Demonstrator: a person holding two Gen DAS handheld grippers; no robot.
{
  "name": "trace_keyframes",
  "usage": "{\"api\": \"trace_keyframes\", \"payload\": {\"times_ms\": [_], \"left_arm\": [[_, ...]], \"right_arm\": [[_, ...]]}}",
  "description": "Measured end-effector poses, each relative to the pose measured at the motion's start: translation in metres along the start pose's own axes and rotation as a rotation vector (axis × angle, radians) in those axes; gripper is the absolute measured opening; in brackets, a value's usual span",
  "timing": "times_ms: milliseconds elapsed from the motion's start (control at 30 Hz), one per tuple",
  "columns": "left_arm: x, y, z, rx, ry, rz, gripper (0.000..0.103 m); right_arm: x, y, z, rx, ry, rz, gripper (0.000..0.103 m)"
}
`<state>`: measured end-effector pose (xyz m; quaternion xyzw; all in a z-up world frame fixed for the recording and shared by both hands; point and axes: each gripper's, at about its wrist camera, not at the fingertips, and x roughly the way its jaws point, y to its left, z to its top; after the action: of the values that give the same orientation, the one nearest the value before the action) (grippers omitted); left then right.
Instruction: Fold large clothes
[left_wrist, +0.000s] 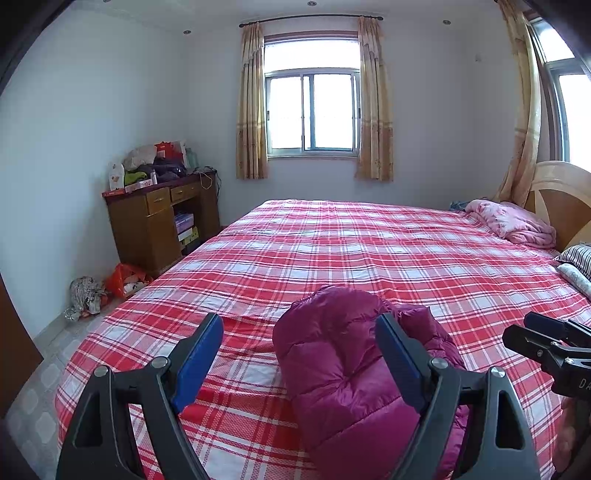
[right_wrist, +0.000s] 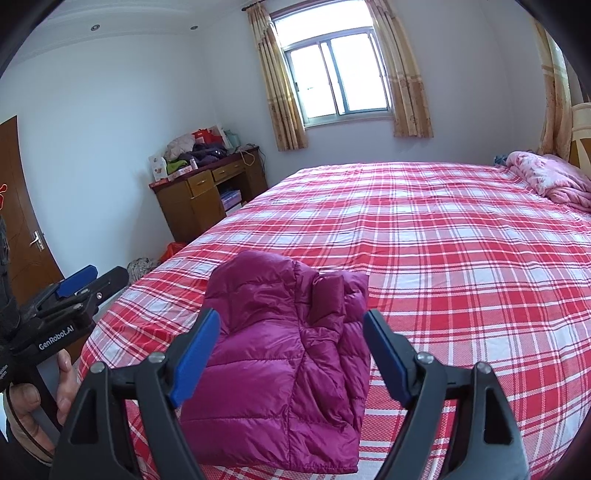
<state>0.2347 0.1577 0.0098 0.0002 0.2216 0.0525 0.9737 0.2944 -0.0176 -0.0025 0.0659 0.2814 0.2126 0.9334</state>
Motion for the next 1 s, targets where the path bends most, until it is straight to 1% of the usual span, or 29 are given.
{"api": "trace_keyframes", "payload": {"times_ms": [700, 1000], "left_arm": [[0.0028, -0.0033, -0.0029, 0.009, 0.012, 0.003, 0.085], [0.0041, -0.0024, -0.0034, 0.003, 0.02, 0.01, 0.085]], "right_arm": [[0.0021, -0.0031, -0.0046, 0.02, 0.014, 0.005, 0.082], [0.0003, -0.004, -0.0049, 0.022, 0.007, 0.006, 0.082]]}}
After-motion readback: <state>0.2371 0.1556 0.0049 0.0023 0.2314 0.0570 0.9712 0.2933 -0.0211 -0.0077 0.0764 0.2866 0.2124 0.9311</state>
